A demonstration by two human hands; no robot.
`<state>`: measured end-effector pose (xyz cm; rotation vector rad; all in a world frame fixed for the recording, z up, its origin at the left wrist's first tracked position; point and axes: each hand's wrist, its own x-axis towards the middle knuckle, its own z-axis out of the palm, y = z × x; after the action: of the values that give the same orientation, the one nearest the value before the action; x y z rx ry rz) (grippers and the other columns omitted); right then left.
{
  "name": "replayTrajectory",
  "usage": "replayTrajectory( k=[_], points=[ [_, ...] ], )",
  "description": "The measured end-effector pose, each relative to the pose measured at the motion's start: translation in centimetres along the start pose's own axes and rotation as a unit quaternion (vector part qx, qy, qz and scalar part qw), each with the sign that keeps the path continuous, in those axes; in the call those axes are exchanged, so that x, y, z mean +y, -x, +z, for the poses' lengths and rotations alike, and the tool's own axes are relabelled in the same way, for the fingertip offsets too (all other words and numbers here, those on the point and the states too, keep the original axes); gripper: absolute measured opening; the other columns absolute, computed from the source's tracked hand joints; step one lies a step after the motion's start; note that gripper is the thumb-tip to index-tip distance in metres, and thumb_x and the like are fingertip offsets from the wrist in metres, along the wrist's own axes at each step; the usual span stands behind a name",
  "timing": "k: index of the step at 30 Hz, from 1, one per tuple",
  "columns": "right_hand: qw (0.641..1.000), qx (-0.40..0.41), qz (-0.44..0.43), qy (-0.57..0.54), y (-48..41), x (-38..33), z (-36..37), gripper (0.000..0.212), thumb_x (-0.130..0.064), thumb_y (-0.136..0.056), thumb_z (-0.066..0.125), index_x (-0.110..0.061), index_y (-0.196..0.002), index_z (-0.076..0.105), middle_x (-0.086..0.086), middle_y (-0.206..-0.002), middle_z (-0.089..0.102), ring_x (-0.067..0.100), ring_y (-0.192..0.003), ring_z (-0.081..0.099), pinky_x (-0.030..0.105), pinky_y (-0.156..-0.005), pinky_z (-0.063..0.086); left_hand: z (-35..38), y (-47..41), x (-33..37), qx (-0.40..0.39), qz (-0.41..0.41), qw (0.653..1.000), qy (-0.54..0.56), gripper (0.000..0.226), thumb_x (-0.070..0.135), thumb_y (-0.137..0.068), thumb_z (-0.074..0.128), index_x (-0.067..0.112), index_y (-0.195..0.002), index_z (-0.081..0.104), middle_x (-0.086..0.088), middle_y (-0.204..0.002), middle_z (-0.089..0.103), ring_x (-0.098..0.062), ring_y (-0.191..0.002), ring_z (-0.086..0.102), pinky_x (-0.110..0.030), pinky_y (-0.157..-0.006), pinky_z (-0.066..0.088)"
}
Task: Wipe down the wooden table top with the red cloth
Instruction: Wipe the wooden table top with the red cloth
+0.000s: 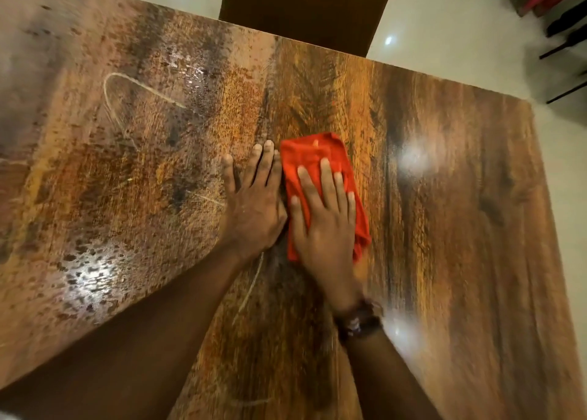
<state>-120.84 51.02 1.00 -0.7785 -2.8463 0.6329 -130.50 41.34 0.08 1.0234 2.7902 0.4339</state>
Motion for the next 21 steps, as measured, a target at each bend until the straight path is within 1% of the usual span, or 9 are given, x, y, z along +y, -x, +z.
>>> replayTrajectory(
  k=[3,5,8,13,16,18,21],
  points=[
    [1.0,-0.017,0.013,0.01,7.6,0.7,-0.8,0.053,-0.045,-0.103,0.038,-0.041,-0.155,0.027,-0.009,-0.168,0.012,0.017,-0.156,0.006,0.047,-0.125,0.012,-0.2,0.0,-0.1,-0.002,0.003,1.0,-0.007,0.067,0.035,-0.097,0.019,0.005,-0.157,0.021,-0.012,-0.167,0.014,-0.026,-0.155,0.006,-0.063,-0.121,0.0],
    [0.999,-0.023,0.012,0.021,8.9,1.0,-0.6,0.054,-0.047,-0.102,0.037,-0.043,-0.155,0.026,-0.009,-0.167,0.012,0.017,-0.155,0.007,0.047,-0.124,0.012,-0.2,0.0,-0.1,-0.005,0.004,1.0,-0.017,0.067,0.034,-0.097,0.021,0.006,-0.157,0.018,-0.011,-0.167,0.012,-0.026,-0.155,0.005,-0.063,-0.12,0.002],
    [1.0,-0.008,0.016,0.025,5.5,1.0,-0.3,0.053,-0.049,-0.101,0.036,-0.042,-0.154,0.03,-0.007,-0.167,0.014,0.017,-0.155,0.008,0.047,-0.125,0.009,0.0,-0.1,-0.1,-0.004,0.005,1.0,-0.019,0.066,0.034,-0.098,0.02,0.005,-0.157,0.018,-0.012,-0.167,0.012,-0.027,-0.155,0.005,-0.063,-0.121,0.001],
    [0.999,0.041,0.023,0.02,-5.7,0.7,0.8,0.052,-0.046,-0.102,0.04,-0.035,-0.152,0.038,0.0,-0.166,0.022,0.026,-0.153,0.019,0.05,-0.123,0.013,-0.1,0.0,0.0,-0.01,0.0,1.0,-0.023,0.067,0.03,-0.096,0.026,0.006,-0.157,0.016,-0.012,-0.167,0.009,-0.027,-0.155,0.004,-0.062,-0.121,-0.003],
    [0.999,0.025,0.04,0.003,-11.3,0.5,0.9,0.051,-0.045,-0.103,0.038,-0.033,-0.153,0.036,0.001,-0.167,0.018,0.027,-0.154,0.016,0.05,-0.124,0.01,-0.1,-0.1,-0.1,-0.016,-0.006,1.0,-0.025,0.068,0.029,-0.095,0.022,0.008,-0.158,0.011,-0.009,-0.168,0.003,-0.025,-0.155,-0.003,-0.061,-0.121,-0.008],
    [0.999,0.012,0.046,0.0,-12.2,0.5,0.9,0.05,-0.043,-0.104,0.038,-0.033,-0.154,0.034,0.0,-0.167,0.015,0.026,-0.154,0.013,0.049,-0.125,0.01,0.0,-0.1,-0.1,-0.018,-0.007,0.999,-0.027,0.066,0.028,-0.098,0.024,0.008,-0.159,0.01,-0.009,-0.168,0.002,-0.025,-0.155,-0.004,-0.06,-0.121,-0.008],
    [0.999,0.021,0.03,-0.001,-8.6,0.5,0.9,0.05,-0.041,-0.105,0.039,-0.034,-0.154,0.035,0.0,-0.167,0.017,0.025,-0.154,0.016,0.046,-0.124,0.014,-0.2,0.1,0.1,-0.02,-0.009,1.0,-0.016,0.064,0.026,-0.1,0.029,0.007,-0.159,0.012,-0.009,-0.168,0.004,-0.025,-0.155,-0.003,-0.06,-0.121,-0.008]
  ],
)
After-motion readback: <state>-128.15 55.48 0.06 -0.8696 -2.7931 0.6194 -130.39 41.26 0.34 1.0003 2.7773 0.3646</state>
